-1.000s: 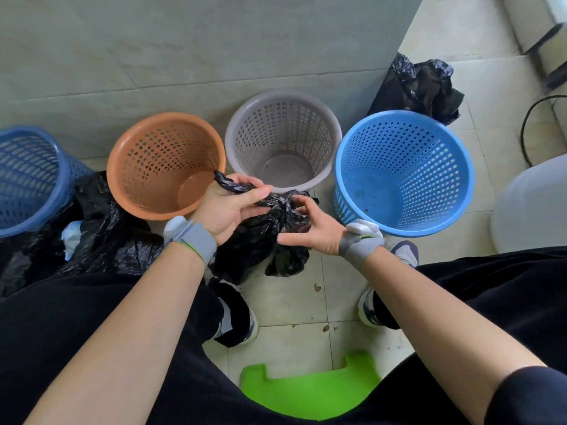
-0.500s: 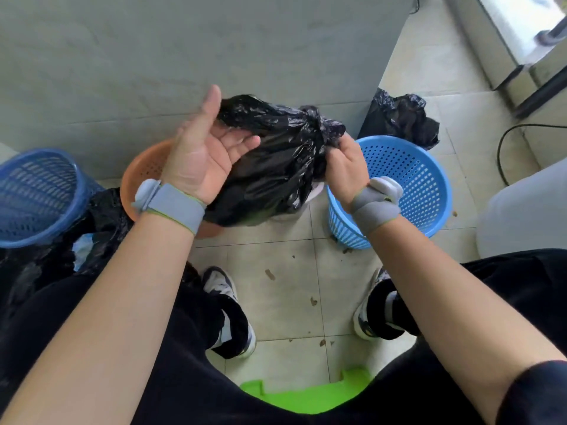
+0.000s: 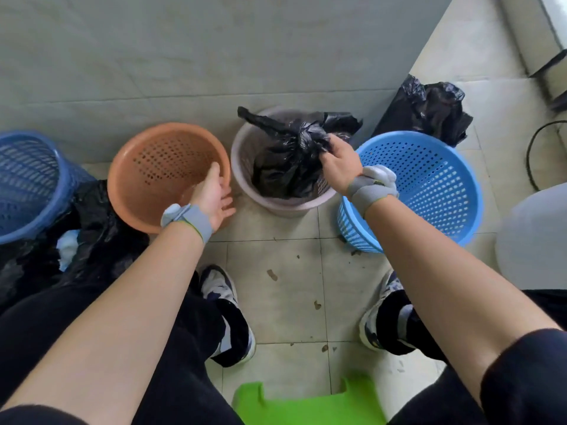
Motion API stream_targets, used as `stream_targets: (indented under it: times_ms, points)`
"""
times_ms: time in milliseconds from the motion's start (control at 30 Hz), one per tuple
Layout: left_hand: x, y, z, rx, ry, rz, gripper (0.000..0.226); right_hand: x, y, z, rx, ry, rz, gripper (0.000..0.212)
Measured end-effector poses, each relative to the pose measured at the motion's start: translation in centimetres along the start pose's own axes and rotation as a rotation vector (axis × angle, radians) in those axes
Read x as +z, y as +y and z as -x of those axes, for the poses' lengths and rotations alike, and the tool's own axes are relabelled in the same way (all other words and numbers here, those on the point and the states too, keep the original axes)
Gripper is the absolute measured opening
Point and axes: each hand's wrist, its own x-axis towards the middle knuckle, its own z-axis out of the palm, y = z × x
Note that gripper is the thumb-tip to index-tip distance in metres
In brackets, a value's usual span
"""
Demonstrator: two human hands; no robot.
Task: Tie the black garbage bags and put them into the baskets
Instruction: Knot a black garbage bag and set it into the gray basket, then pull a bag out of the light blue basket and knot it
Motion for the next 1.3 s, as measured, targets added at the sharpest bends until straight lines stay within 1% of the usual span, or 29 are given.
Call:
stream_targets:
  times_ms: [67,167,200,267,367,467,533,600,633,700,733,800,833,900,967,1067,1133,1200,1267,1300]
  points:
    - [0.4,-0.7,-1.0,-0.028,-0.027,0.019,0.074,1.5,1.6,-0.3,0.034,-0.137,0.160,0.022]
    - [1.3,-1.2,-2.8,-0.025,-0.079,0.023,0.075,3.4,4.0,-1.1,0.141,-0.307,0.360,0.038]
    - [1.6,-1.2,-3.3,-0.014,-0.106,0.037,0.075,3.8,4.5,-1.3,0.154,-0.338,0.409,0.042]
    - [2.2,-1.2,-3.9,0.009,-0.139,0.057,0.072,4.2,4.6,-1.5,0.145,-0.342,0.445,0.045]
    - [2.6,-0.9,-4.4,0.038,-0.112,0.042,0.067,4.4,4.4,-1.5,0.131,-0.322,0.425,0.050]
    - [3.1,-1.1,-4.0,0.066,-0.075,0.022,0.064,3.6,4.6,-0.9,0.098,-0.251,0.378,0.049]
    - [3.5,-1.4,-3.7,0.152,0.015,-0.083,0.069,2.5,4.6,-0.4,0.068,-0.165,0.332,0.044]
    - [4.2,-1.9,-3.3,0.305,0.100,-0.371,0.077,0.5,4.7,0.3,0.061,-0.072,0.279,0.040]
    - [4.9,-2.2,-2.8,0.378,0.152,-0.536,0.075,-0.7,5.0,0.5,0.070,-0.034,0.256,0.038]
    - [6.4,-2.8,-1.9,0.512,0.290,-0.801,0.061,-2.7,5.7,0.6,0.106,0.019,0.232,0.035]
    - [7.4,-3.0,-1.3,0.578,0.317,-0.851,0.054,-3.9,6.3,0.7,0.132,0.047,0.234,0.034]
    - [9.9,-3.4,-0.6,0.688,0.293,-0.829,0.038,-6.5,7.9,0.8,0.188,0.118,0.217,0.034]
    - [10.4,-3.5,-0.5,0.710,0.261,-0.804,0.032,-7.0,8.3,0.7,0.207,0.142,0.202,0.034]
    - [12.8,-3.4,-0.5,0.713,0.126,-0.756,0.024,-9.0,9.5,0.7,0.248,0.212,0.178,0.034]
    - [15.6,-3.6,-0.6,0.713,-0.003,-0.815,0.026,-11.2,10.7,0.2,0.288,0.280,0.153,0.035]
    - [18.2,-4.5,-0.7,0.806,-0.121,-0.985,0.038,-13.6,12.2,-0.9,0.341,0.323,0.149,0.036]
    - [19.5,-5.3,-1.2,0.816,-0.178,-1.068,0.043,-14.9,13.4,-2.0,0.383,0.373,0.144,0.041]
    - [20.6,-6.0,-2.0,0.820,-0.158,-1.111,0.046,-16.1,14.2,-3.6,0.403,0.444,0.162,0.055]
    - [20.9,-6.1,-2.4,0.832,-0.089,-1.094,0.042,-17.0,14.1,-4.8,0.424,0.481,0.202,0.077]
    - [21.3,-6.1,-2.7,0.833,-0.060,-1.082,0.040,-17.6,14.2,-5.5,0.453,0.472,0.206,0.089]
